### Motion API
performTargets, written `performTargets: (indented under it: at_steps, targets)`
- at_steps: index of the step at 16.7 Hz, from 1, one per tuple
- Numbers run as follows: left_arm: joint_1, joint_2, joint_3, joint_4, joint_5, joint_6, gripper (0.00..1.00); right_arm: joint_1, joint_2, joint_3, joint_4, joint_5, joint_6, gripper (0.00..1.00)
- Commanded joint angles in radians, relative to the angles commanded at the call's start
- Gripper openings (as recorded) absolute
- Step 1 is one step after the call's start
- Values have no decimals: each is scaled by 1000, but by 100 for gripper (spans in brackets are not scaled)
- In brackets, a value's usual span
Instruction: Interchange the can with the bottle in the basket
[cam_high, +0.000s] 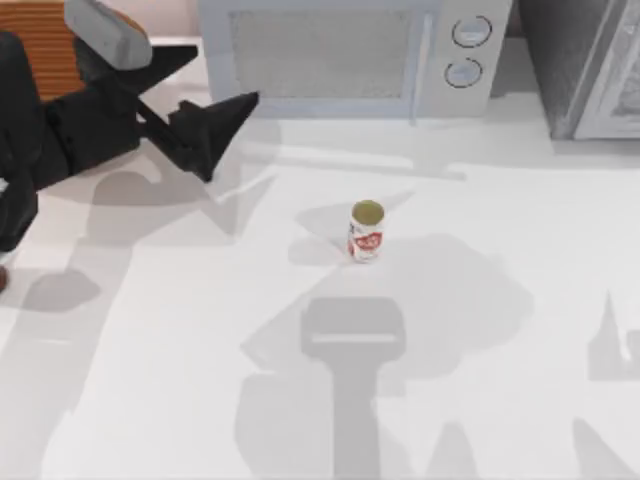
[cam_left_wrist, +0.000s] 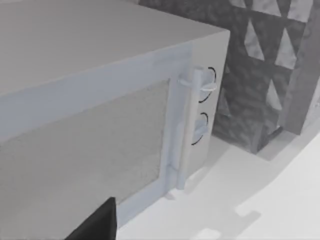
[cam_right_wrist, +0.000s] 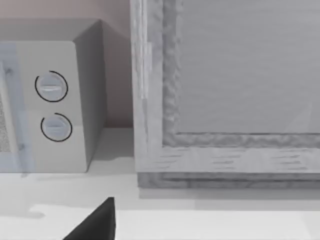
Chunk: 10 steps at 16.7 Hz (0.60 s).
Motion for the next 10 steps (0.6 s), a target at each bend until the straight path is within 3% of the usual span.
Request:
performTargets:
  at_steps: [10]
  targets:
    - [133,-1193,-538,-540,-521,-9,100,0,0,0,0,0,0,100]
